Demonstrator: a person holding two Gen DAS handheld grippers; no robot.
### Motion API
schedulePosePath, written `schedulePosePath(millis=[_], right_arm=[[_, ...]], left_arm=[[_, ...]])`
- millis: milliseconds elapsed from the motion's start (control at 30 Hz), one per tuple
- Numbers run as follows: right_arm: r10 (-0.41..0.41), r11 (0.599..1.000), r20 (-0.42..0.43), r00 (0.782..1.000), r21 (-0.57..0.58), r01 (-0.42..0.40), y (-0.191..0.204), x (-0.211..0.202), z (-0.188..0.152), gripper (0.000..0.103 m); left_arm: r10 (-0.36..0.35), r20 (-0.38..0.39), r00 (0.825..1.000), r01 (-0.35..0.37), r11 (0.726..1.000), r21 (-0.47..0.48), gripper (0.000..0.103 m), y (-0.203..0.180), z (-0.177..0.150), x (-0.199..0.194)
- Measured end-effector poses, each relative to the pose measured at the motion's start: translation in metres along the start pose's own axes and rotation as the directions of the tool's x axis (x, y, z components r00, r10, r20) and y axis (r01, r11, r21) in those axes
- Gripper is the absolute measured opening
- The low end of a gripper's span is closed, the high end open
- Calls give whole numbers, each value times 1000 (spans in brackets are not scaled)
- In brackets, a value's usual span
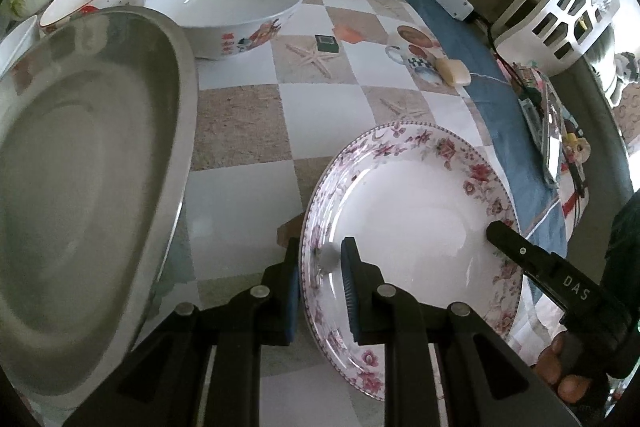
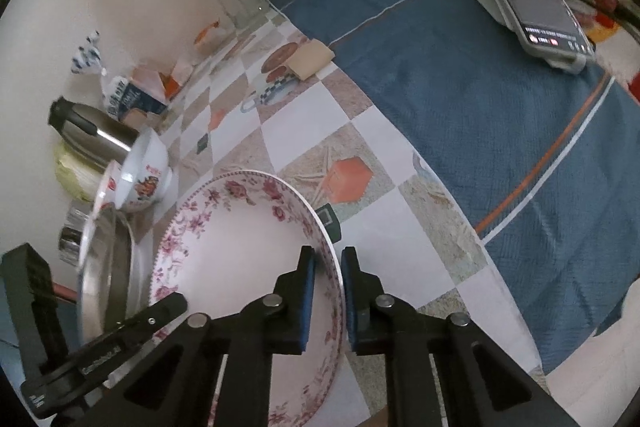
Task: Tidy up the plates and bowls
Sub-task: 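Carry the floral-rimmed plate over the steel basin with both grippers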
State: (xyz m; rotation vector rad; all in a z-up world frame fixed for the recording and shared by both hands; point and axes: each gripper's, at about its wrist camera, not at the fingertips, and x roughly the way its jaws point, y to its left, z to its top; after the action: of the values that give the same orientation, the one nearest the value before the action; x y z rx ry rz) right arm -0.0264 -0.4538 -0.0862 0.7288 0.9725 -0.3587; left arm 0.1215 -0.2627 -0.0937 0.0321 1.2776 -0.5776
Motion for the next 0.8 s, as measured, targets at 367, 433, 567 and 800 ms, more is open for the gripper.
schedulePosePath(millis=[367, 433, 567, 800], right_arm=[[31, 999, 45, 998, 27, -33, -9, -15, 0, 13], [45, 998, 56, 997, 36, -47, -10, -18, 1, 13], [41, 999, 72, 997, 21, -43, -8, -24, 1, 13], [40, 999, 108, 993, 18, -43, -6, -36, 2, 13]], left_arm=[[-26, 35, 999, 24, 998, 57, 20, -14, 1, -10], [-39, 44, 998, 37, 998, 58, 20, -14, 2, -13], [-52, 55, 997, 48, 997, 60, 20, -16, 4, -17], [-67, 81, 995, 59, 994, 95, 20, -21, 6, -26]])
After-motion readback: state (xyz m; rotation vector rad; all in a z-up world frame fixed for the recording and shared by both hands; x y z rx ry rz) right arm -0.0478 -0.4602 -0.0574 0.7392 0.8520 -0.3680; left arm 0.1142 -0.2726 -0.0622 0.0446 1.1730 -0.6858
